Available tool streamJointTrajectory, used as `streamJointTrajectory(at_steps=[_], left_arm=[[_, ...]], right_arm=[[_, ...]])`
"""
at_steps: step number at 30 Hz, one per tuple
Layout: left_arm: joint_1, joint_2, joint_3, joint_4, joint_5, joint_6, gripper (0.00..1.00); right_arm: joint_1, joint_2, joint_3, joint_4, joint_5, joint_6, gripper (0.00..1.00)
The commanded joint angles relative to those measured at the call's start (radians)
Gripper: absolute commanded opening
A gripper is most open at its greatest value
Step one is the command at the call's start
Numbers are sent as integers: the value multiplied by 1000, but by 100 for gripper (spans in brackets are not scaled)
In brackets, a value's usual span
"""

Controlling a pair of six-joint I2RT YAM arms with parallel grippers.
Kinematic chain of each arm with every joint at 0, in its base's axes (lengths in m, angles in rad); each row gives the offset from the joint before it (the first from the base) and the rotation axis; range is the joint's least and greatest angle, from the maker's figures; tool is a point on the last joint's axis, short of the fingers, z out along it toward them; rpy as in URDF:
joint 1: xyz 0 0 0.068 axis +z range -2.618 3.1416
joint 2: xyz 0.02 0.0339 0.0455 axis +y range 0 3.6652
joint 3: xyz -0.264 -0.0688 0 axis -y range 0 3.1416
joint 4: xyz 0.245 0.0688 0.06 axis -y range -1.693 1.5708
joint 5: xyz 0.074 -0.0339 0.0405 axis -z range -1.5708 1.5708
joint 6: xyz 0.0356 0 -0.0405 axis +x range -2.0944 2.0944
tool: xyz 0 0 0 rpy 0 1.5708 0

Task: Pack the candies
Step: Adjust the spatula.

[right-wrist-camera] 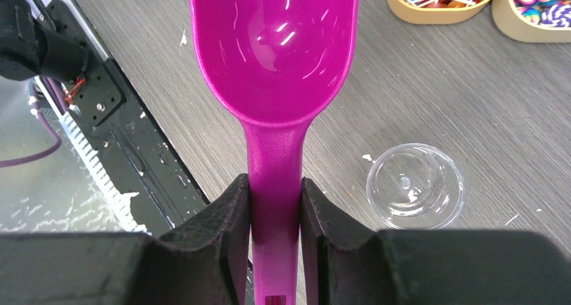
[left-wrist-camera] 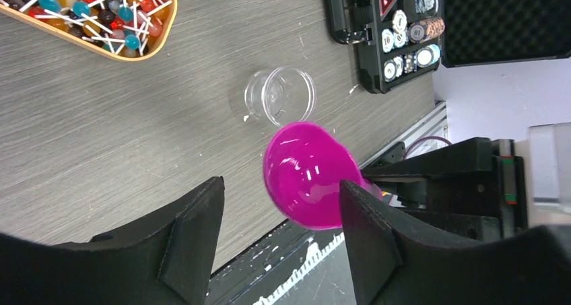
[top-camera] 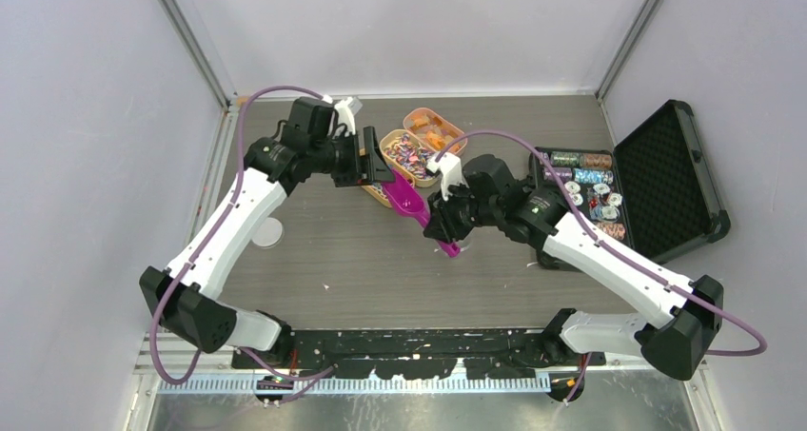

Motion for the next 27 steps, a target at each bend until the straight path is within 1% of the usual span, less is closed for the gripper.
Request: streamJointTrajectory(at_steps=[1, 4, 6, 8, 12, 15, 16, 17, 18, 20, 21, 22, 26, 27], left_arm=[[21, 3, 2, 4, 85, -11, 64], [26, -11, -33, 32, 103, -34, 59], [31, -21, -52, 47, 111, -49, 52], [35, -30, -71, 54, 123, -58, 47], [39, -43, -109, 47, 129, -55, 46], [48, -59, -134, 49, 139, -58, 41], [52, -64, -142, 51, 145, -58, 33], [58, -70, -148, 53, 150, -60, 28], [64, -77, -155, 57, 156, -62, 17], [82, -94, -176, 75, 179, -79, 1], [96, -103, -193, 89, 196, -98, 0], [113, -116, -218, 110, 219, -126, 0], [198, -177, -368, 290, 349, -317, 0], [222, -193, -409, 344, 388, -377, 0]], right_arm=[[9, -26, -33, 75, -70, -76, 1], [10, -35, -57, 93, -95, -122, 1], [9, -47, -72, 116, -95, -141, 1], [8, -57, -81, 137, -86, -146, 1], [9, -76, -95, 175, -106, -157, 1], [9, -93, -122, 209, -131, -165, 1], [9, -99, -137, 219, -153, -177, 2], [10, -104, -150, 232, -160, -184, 2], [11, -108, -161, 246, -158, -188, 2], [10, -115, -172, 263, -139, -193, 3], [11, -117, -174, 273, -127, -194, 6], [10, -120, -174, 281, -115, -194, 11], [9, -155, -214, 418, -72, -144, 45], [10, -170, -233, 467, -59, -125, 50]])
